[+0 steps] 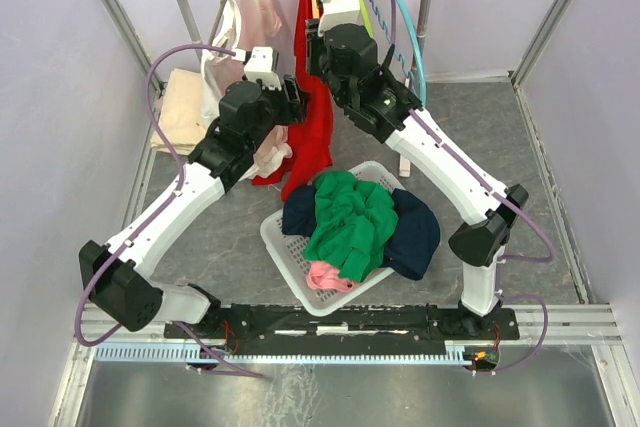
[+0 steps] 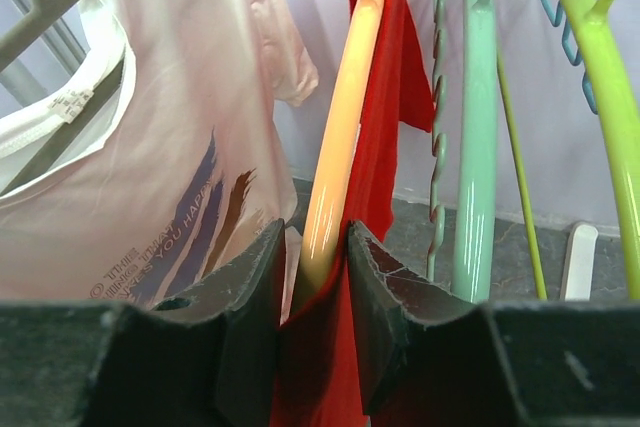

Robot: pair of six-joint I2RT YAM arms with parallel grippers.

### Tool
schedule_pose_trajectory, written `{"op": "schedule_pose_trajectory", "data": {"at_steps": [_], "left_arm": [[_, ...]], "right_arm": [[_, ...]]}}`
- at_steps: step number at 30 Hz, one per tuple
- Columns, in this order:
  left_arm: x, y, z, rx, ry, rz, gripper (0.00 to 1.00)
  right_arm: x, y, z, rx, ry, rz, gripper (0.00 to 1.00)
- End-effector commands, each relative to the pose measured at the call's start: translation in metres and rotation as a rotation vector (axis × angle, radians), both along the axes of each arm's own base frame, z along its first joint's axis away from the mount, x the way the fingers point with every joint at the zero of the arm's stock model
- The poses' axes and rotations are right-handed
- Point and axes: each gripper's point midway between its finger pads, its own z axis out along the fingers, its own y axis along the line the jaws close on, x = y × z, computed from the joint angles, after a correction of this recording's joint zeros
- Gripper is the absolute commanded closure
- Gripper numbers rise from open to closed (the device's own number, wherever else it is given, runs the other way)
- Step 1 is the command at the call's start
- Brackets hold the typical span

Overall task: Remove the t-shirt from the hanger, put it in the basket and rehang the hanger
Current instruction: Pick up the hanger from the clothesline.

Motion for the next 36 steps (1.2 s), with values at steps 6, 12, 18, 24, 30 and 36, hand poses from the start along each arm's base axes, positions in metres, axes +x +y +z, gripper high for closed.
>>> {"op": "schedule_pose_trajectory", "data": {"at_steps": [6,12,18,24,30,36], "left_arm": [[-0.012,0.015,0.039,-0.091,-0.09,0.043,0.34],[-0.02,0.026,0.051,-0.105,-0.122,0.07,0.34],[-0.025,0.032,0.057,-0.111,-0.141,0.087,0.34],[-0.026,0.033,0.064,-0.117,-0.155,0.089,0.34],[-0.027,0.036,0.07,-0.12,-0.169,0.098,0.34],[-0.028,0.037,0.075,-0.124,-0.179,0.101,0.34]], "right_arm": [[0.008,-0.014,0.022,0.044,-0.046,-0.041,0.63],[0.017,-0.016,0.017,0.08,-0.026,-0.019,0.67],[0.017,-0.02,0.019,0.083,-0.039,-0.024,0.77],[0.016,-0.025,0.031,0.09,-0.073,-0.028,0.91],[0.009,-0.029,0.056,0.11,-0.139,-0.014,0.96],[-0.003,-0.032,0.081,0.132,-0.194,0.028,0.98]]}}
